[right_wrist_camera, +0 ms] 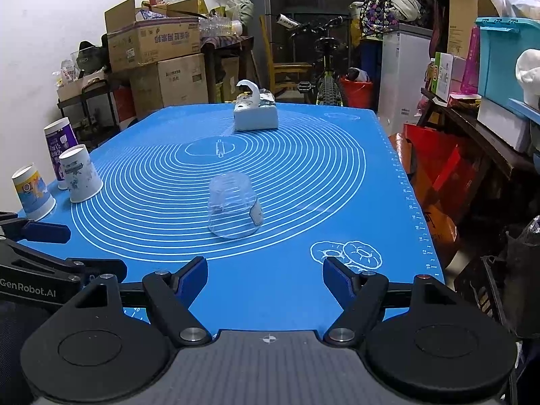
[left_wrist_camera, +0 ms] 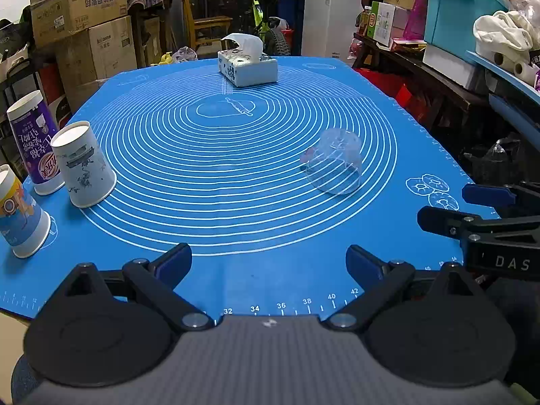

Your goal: Flip cup upside down

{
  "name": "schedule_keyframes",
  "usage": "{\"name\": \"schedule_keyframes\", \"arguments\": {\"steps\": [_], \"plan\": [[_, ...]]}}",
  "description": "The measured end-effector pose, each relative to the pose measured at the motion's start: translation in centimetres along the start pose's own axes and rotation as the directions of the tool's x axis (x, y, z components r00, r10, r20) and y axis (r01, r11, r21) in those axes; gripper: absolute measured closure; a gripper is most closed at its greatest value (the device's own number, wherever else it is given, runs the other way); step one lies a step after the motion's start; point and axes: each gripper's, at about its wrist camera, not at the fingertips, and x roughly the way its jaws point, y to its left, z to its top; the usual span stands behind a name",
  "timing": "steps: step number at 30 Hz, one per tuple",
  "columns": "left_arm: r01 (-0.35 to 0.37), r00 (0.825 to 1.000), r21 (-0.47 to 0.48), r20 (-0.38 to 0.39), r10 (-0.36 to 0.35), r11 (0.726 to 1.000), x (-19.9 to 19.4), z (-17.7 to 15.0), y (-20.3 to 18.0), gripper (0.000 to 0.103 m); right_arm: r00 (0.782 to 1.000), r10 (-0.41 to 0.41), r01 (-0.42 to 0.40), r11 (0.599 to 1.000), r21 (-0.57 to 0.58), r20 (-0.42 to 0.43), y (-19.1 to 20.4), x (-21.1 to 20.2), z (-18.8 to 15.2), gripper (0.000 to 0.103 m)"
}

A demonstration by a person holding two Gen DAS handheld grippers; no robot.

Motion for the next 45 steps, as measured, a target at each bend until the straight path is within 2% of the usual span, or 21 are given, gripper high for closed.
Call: {"name": "schedule_keyframes", "arguments": {"steps": [45], "plan": [[0.001,1.0,0.018,-0.014,-0.001,1.0,0.23,-0.23,-0.38,0.006,1.0,0.002,-0.002,1.0,-0.003,-0.012,0.08,0.22,-0.31,0.022]]}}
